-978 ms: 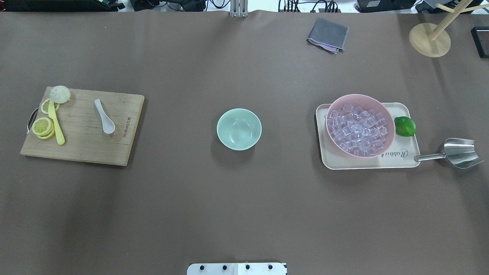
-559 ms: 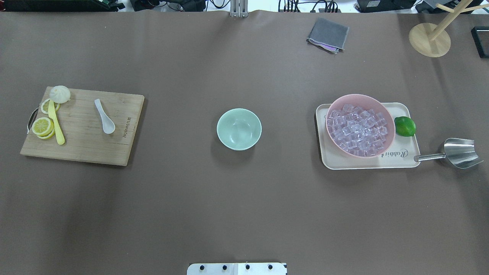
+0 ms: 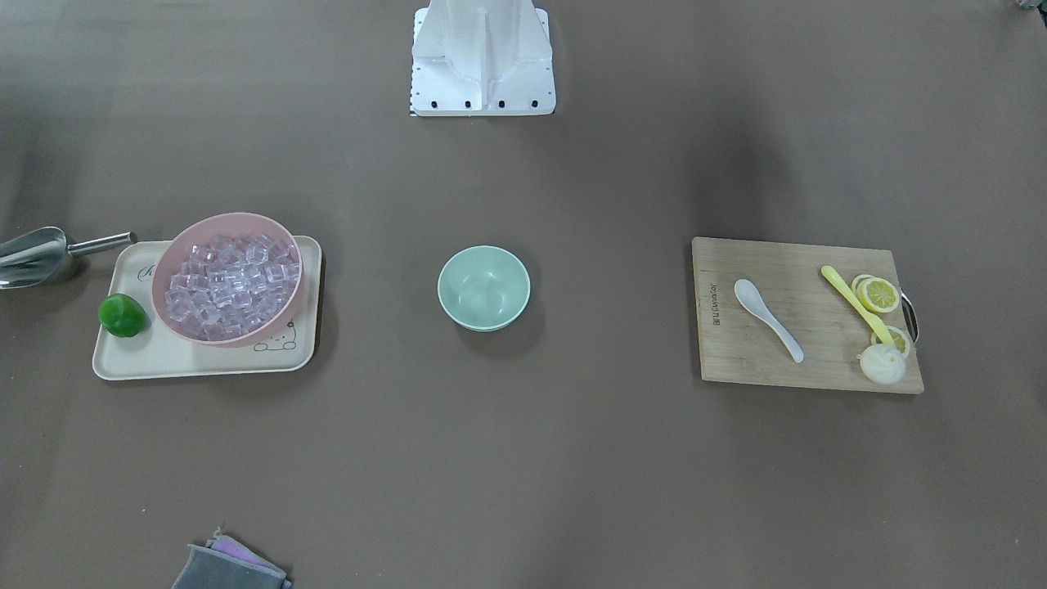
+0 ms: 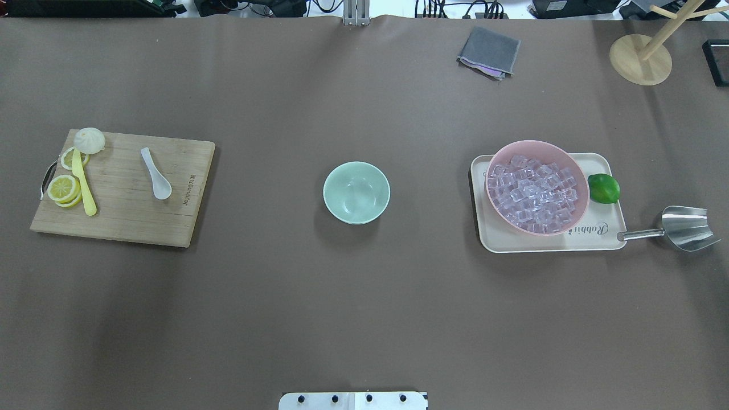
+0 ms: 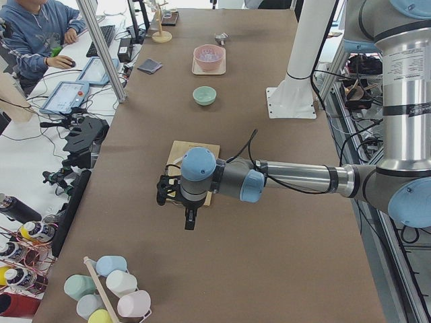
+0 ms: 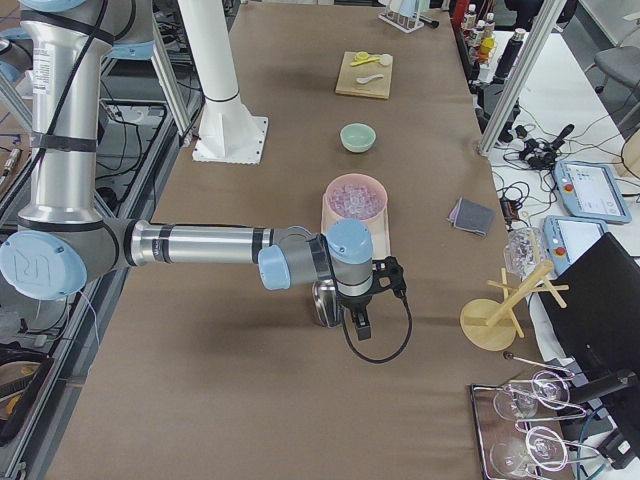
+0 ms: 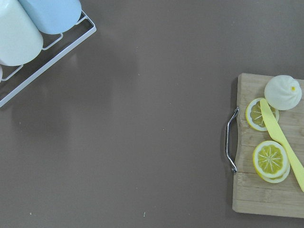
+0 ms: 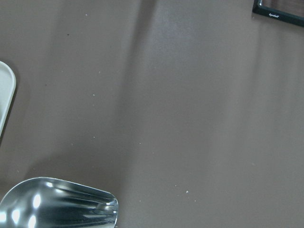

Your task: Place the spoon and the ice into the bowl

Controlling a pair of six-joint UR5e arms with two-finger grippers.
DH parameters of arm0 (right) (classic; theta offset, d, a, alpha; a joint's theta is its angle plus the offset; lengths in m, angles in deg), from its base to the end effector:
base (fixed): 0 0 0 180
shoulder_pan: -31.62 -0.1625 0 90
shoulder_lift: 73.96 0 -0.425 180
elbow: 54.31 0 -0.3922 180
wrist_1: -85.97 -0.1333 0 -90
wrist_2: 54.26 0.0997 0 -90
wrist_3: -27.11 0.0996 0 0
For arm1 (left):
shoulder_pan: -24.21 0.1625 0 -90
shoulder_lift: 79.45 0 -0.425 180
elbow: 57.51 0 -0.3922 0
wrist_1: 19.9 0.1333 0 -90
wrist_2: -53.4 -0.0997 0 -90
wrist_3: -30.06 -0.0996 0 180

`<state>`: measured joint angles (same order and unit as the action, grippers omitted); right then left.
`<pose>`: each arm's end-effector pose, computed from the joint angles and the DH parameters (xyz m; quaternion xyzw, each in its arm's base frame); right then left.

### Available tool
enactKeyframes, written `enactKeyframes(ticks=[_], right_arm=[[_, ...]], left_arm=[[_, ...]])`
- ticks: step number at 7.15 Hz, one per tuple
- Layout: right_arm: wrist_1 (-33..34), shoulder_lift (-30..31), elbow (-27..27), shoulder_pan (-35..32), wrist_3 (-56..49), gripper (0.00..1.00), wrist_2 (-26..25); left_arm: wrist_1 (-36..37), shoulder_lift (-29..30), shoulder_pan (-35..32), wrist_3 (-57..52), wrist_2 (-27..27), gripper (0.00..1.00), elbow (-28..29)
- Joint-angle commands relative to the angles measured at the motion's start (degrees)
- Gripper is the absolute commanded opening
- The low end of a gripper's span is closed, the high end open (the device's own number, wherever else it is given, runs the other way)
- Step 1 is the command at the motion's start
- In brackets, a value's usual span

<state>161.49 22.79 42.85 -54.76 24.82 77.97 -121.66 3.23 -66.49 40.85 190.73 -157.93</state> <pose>0.0373 -0.4608 0.6274 0.1167 -0.3586 -0.0943 0.9214 -0.0656 -0.4504 0.6025 0.0830 0.4069 -0.0393 0.9089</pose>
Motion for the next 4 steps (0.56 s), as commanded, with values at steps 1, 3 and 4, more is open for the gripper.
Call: enactKeyframes(ticks=[1, 3, 4], right_arm=[[-4.7, 0.4, -0.2, 0.1, 0.3, 1.0, 1.5], [-6.6, -1.6, -0.7, 0.2, 0.4, 1.0, 2.8], [-6.8, -2.6, -0.5, 0.3, 0.5, 1.0, 5.0]], left_arm=[[-3.1, 0.2, 0.0, 1.2, 0.0, 0.98, 0.7], [-7.4, -0.2, 0.1, 1.5, 0.0, 0.98, 1.5], [-8.2, -0.2, 0.1, 1.2, 0.0, 0.98, 1.6]])
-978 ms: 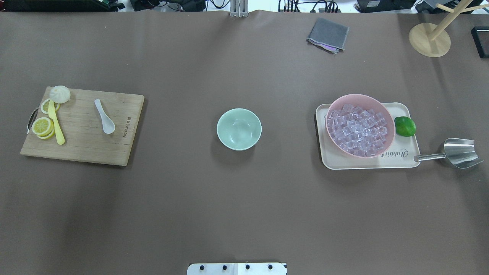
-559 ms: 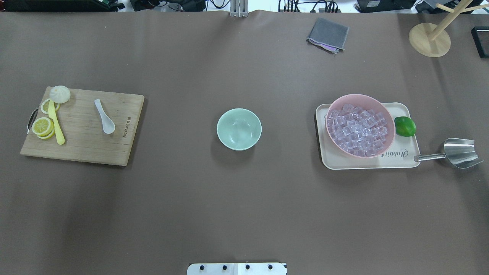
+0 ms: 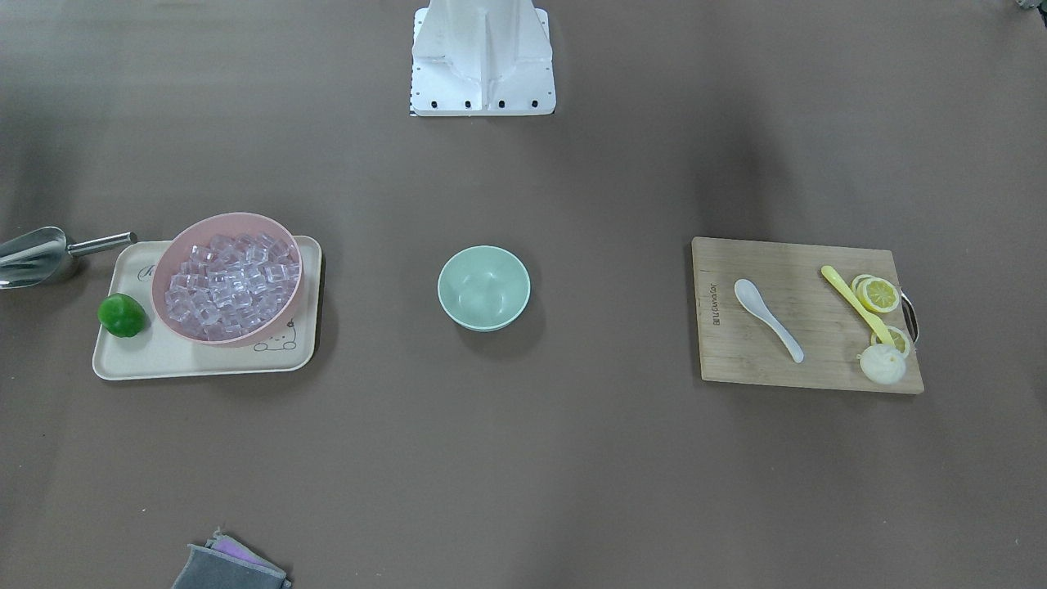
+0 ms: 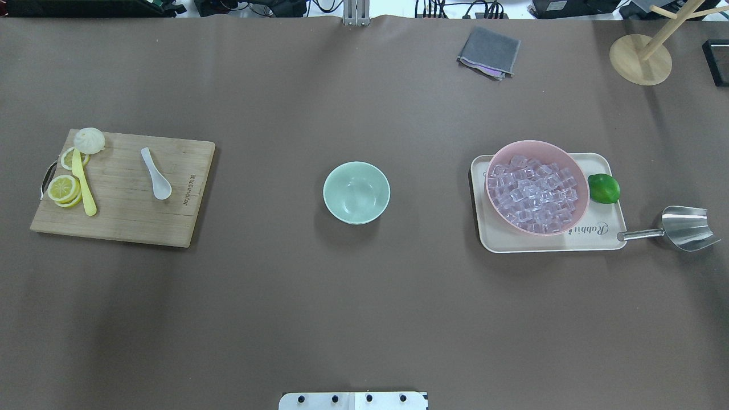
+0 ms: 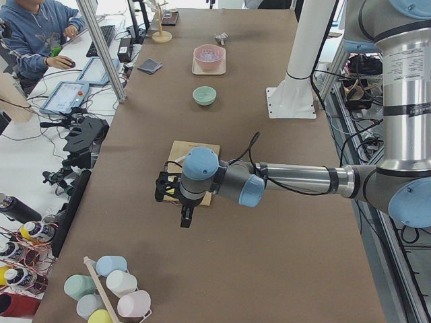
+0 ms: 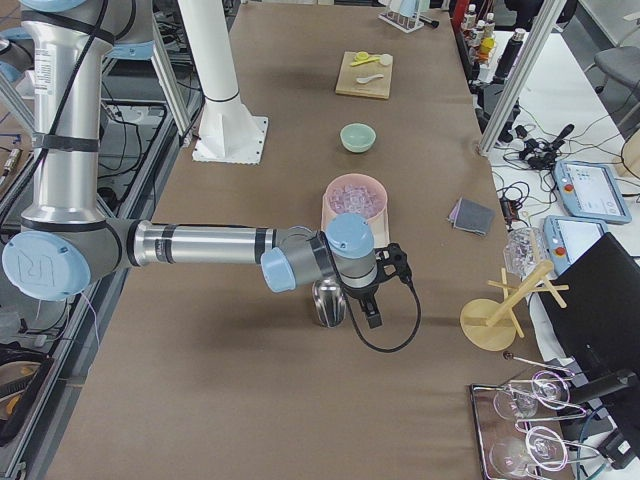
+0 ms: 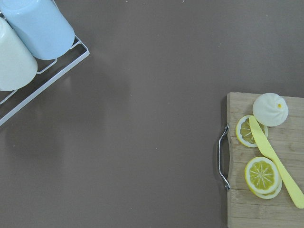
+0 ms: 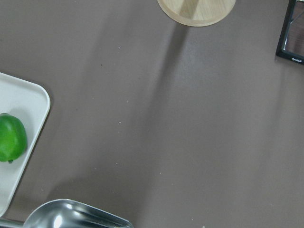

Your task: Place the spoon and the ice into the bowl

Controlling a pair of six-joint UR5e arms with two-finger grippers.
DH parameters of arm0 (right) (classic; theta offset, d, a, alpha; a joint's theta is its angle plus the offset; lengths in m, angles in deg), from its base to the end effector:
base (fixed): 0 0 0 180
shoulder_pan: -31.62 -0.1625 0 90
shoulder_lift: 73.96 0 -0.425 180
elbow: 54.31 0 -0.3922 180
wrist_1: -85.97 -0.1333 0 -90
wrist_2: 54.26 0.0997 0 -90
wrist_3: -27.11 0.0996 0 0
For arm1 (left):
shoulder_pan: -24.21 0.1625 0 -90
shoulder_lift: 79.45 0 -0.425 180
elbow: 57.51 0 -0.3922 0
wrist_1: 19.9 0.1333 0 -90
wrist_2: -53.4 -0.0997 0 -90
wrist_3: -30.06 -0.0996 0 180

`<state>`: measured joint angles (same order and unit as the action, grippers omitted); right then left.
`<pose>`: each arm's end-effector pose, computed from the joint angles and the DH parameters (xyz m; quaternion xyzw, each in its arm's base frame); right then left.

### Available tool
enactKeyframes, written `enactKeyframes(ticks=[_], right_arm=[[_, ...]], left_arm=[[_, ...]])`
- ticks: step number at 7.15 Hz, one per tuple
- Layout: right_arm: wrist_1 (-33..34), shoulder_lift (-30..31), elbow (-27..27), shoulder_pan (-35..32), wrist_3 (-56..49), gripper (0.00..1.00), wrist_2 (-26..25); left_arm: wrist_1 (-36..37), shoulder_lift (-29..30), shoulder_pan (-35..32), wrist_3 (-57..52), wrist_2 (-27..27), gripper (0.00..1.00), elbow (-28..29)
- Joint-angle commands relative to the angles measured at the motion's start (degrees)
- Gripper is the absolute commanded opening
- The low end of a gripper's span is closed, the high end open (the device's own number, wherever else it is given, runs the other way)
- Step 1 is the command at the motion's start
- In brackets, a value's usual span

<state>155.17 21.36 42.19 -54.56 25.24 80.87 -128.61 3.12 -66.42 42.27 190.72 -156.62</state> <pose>0.0312 -0.4746 0.6054 0.1696 -0.3796 -0.1181 0.9018 -0.0651 -0.4534 0.6010 0.1214 0.4093 -0.0302 0.9038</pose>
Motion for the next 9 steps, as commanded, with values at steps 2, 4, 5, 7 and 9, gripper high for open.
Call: enactKeyframes(ticks=[2, 4, 5, 7, 9], right_arm=[[-1.4, -1.2, 4.4, 3.2, 7.9, 1.0, 7.2], [-1.5, -1.3, 11.4, 12.0, 18.0, 1.0, 1.4], [-1.5, -3.3, 12.2, 16.5, 21.5, 1.0, -1.6], [-1.7, -7.9, 12.8, 26.4, 33.6, 1.0, -5.8], [-1.6, -9.8, 13.7, 33.2, 37.5, 1.0, -13.8]], left_arm=[[-4.2, -0.2, 0.0, 0.0, 0.0, 0.98, 0.4], [-4.1, -0.1, 0.1, -0.3, -0.2, 0.98, 0.4], [-4.0, -0.1, 0.6, -0.2, -0.3, 0.98, 0.4], [-4.2, -0.1, 1.5, 0.3, -0.1, 0.98, 1.4], [-4.2, 0.3, 2.4, 0.4, 0.0, 0.98, 1.9]])
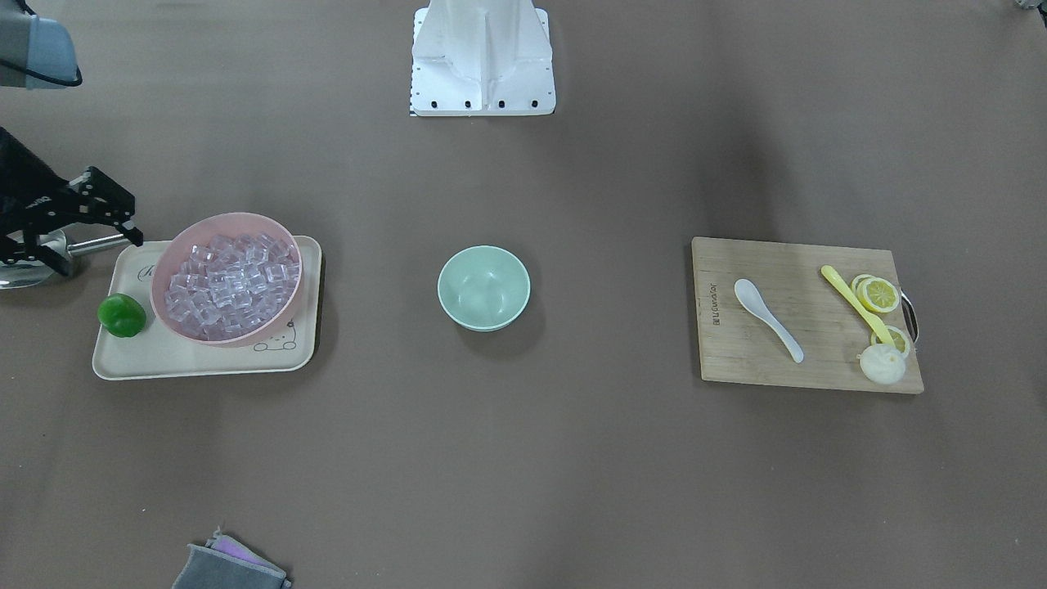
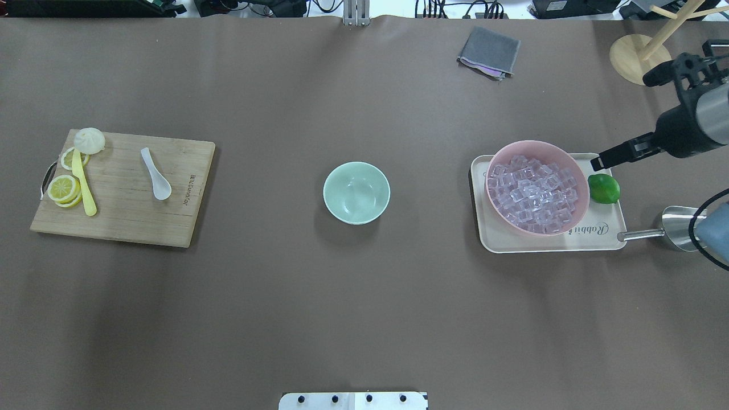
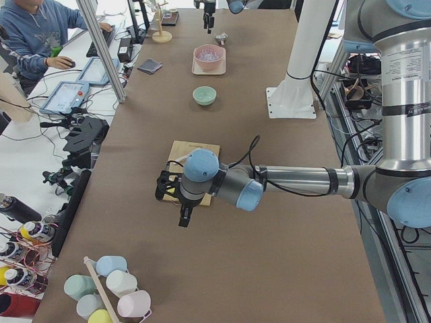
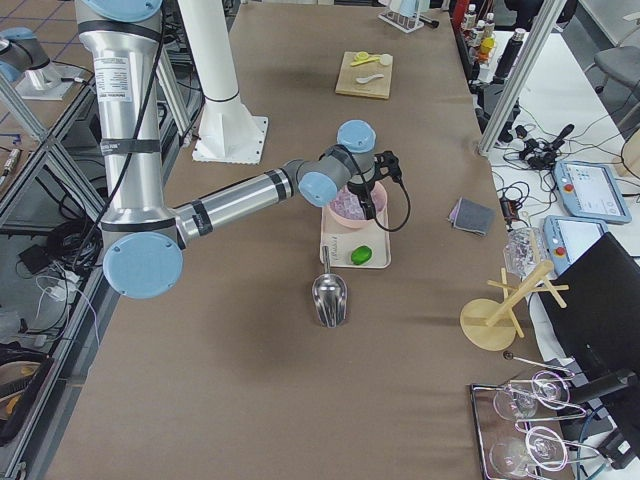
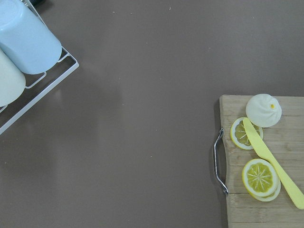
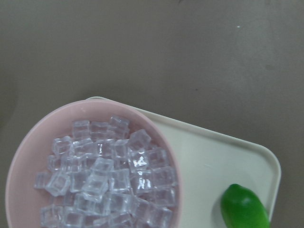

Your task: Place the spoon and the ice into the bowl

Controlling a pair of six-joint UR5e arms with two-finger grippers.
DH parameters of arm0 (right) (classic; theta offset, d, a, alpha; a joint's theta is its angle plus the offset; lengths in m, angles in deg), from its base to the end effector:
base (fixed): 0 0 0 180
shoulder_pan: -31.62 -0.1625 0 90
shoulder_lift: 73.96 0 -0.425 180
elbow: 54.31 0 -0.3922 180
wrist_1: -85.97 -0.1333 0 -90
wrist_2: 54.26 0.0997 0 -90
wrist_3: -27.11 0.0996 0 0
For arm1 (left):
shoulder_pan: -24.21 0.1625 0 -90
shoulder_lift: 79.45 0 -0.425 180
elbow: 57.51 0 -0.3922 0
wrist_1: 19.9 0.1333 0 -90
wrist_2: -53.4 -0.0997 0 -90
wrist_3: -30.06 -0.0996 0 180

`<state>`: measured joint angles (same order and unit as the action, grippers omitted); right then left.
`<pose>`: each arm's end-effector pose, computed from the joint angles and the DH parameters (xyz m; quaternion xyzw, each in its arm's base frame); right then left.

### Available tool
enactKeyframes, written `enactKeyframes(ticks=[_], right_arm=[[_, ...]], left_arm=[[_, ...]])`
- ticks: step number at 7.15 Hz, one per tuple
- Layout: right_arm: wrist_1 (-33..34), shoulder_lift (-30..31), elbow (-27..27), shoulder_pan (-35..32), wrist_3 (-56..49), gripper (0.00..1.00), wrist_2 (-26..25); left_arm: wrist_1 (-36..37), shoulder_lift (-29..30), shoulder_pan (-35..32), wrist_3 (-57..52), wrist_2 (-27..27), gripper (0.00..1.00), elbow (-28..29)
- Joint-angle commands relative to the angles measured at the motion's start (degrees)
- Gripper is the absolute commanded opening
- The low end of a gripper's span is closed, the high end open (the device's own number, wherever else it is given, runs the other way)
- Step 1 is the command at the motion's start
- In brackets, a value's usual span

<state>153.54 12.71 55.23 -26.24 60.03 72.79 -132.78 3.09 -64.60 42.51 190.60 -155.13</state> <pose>-0.2107 -0.4731 0.4194 0.1502 -0.4436 -0.1164 0.8759 -0.0508 -0.4564 0.6061 0.1351 0.4112 -0.0085 0.9014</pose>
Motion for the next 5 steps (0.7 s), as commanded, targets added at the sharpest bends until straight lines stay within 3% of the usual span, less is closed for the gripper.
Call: enactKeyframes(ticks=[1, 2, 3, 4, 5], right_arm=[[0.2, -3.2, 0.5, 9.6, 4.9, 1.0, -11.3], [0.8, -4.7, 0.0, 13.1, 5.4, 0.98, -14.6], [0.7, -4.8, -1.2, 14.5, 5.3, 0.81, -15.2], [0.6, -4.7, -2.0, 14.9, 5.3, 0.57, -15.3], [0.4, -4.9, -3.3, 15.3, 5.1, 0.5, -15.8]], left_arm=[[-0.1, 0.4, 0.6, 0.3, 0.2, 0.98, 0.3], [-0.1, 0.6, 0.6, 1.0, 0.2, 0.98, 0.3], [-0.1, 0.6, 0.7, 1.0, 0.2, 0.98, 0.3], [-0.1, 0.6, 0.7, 1.0, 0.2, 0.98, 0.3], [-0.1, 0.7, 0.7, 1.0, 0.1, 0.98, 0.4]])
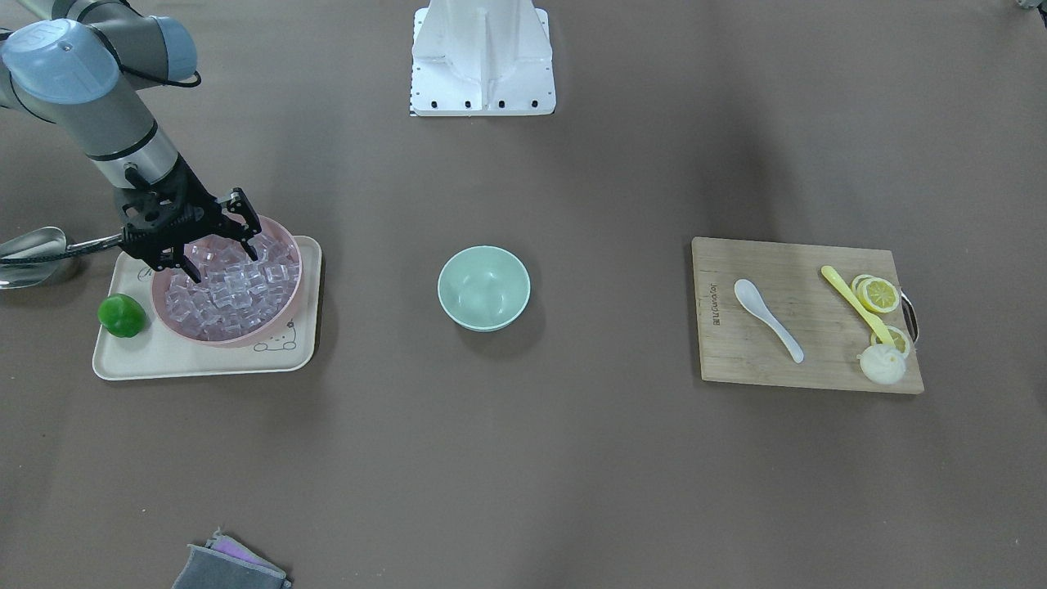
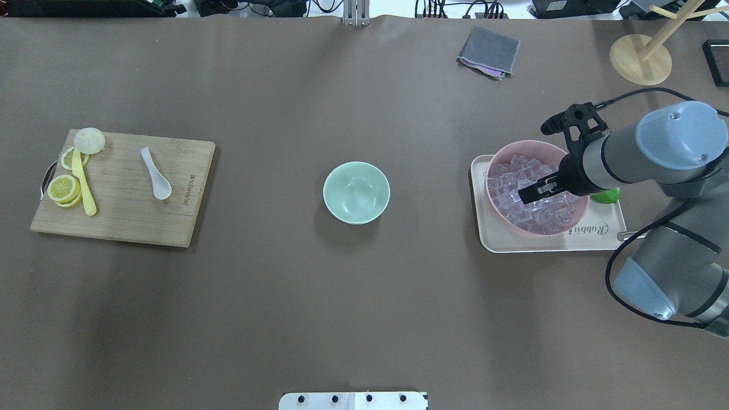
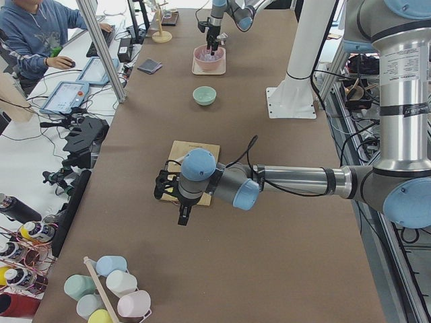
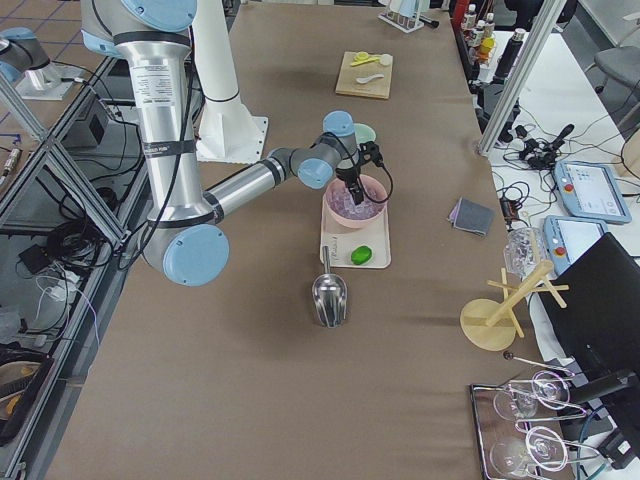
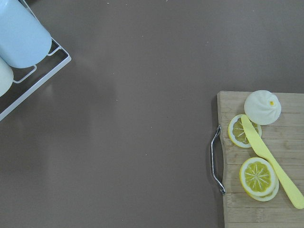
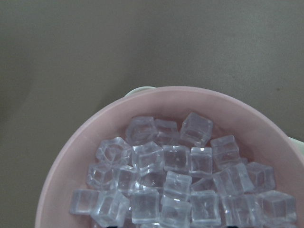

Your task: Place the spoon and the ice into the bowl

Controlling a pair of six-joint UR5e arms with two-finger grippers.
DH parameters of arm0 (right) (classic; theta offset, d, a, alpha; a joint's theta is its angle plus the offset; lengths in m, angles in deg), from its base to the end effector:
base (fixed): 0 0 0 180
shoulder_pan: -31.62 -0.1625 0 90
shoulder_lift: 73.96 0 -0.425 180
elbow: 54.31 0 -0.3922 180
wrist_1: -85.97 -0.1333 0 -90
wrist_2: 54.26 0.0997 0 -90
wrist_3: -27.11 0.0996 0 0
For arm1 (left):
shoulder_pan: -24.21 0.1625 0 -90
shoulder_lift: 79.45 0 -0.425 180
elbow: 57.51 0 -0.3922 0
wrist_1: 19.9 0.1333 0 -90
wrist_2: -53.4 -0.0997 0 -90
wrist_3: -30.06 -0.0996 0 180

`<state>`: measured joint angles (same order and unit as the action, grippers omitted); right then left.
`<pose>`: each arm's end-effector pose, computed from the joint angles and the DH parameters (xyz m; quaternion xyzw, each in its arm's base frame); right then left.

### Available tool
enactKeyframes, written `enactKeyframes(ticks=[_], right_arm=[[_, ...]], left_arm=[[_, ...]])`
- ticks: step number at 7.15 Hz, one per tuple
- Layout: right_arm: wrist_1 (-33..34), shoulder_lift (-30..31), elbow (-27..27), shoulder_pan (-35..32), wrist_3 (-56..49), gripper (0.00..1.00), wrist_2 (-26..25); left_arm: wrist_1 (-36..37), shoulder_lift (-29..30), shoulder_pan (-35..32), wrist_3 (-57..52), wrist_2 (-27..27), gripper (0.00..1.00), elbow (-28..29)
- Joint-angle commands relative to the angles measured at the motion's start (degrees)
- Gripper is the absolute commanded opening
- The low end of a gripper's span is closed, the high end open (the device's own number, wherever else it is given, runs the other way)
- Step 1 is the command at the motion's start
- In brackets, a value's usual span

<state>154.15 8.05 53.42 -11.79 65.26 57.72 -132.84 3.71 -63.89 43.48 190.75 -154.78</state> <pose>-0.3320 -0.4463 0.4020 0.1748 -0.3955 -0.1427 0.8903 -0.0448 -0.4616 0.6039 0.1314 0.4144 -0.0091 0.9005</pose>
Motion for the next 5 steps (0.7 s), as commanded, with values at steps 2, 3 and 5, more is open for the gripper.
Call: enactKeyframes(ticks=[2, 3, 5], right_arm=[[-0.2, -0.4, -2.0, 0.9, -0.4, 0.39, -0.8], [-0.2, -0.5, -1.6, 0.9, -0.1, 0.32, -0.8], [0.1, -1.4, -1.8, 0.7, -0.5, 0.0, -0.7]], left_arm=[[0.0, 0.3, 0.0, 0.1, -0.1, 0.98, 0.0], [0.0, 0.3, 0.0, 0.1, -0.1, 0.98, 0.1], [0.0, 0.3, 0.0, 0.1, -0.1, 0.98, 0.1]])
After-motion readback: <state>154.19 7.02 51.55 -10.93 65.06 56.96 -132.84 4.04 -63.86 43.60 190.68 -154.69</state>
